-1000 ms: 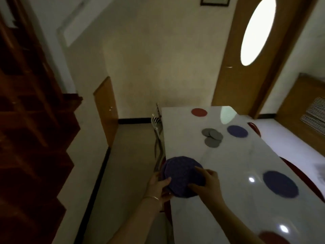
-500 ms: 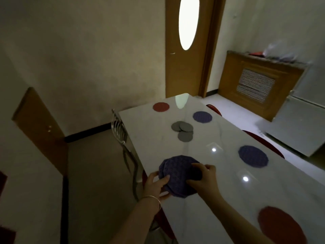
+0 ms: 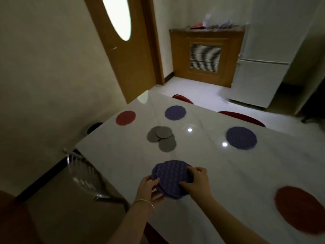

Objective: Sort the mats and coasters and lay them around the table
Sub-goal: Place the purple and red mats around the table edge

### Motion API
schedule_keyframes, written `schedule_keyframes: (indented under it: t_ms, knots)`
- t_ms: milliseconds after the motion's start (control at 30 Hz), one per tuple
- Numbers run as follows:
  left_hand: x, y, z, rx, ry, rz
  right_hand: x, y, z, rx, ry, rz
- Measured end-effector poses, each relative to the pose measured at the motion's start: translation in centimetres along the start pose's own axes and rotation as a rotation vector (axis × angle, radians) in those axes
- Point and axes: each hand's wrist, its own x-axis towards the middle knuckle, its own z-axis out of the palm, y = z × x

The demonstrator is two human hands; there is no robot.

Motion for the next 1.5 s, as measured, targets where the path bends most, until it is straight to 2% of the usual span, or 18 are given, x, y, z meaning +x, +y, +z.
schedule_keyframes:
  t_ms: [200, 467, 633, 733, 900, 1133, 1300, 1400, 1500]
  knots:
    - [3.3, 0.9, 4.0, 0.211, -0.191, -0.06, -0.8, 2.5, -0.4, -0.097, 0.224, 0.135]
    - [5.5, 2.0, 3.4, 0.44, -0.457, -0.133, -7.1, 3.6, 2.9, -0.091, 0.535, 0.414]
    - [7.3, 2.4, 1.2, 0.408, -0.413, -0.141, -10.0, 5.5, 6.0, -0.097, 0.566, 0.551]
    - [8.5, 2.7, -0.8, 0.38, -0.351, -0.135, -11.0, 6.6, 8.0, -0.187, 0.482, 0.584]
    - [9.5, 3.2, -2.5, 0.321, -0.304, -0.134, -11.6, 6.8, 9.1, -0.263, 0.5, 0.558]
    - [9.4, 3.1, -2.8, 0.271, -0.322, -0.159, -12.4, 7.3, 9.3, -0.387, 0.457, 0.551]
    - [9.1, 3.4, -3.6, 0.25, -0.298, -0.174, -12.7, 7.7, 9.7, -0.677, 0.443, 0.507]
    - [9.0, 4.4, -4.4, 0.22, -0.296, -0.182, -11.7, 6.8, 9.8, -0.479, 0.485, 0.631]
    - [8.7, 6.3, -5.2, 0.178, -0.293, -0.168, -8.5, 3.8, 10.0, -0.27, 0.565, 0.521]
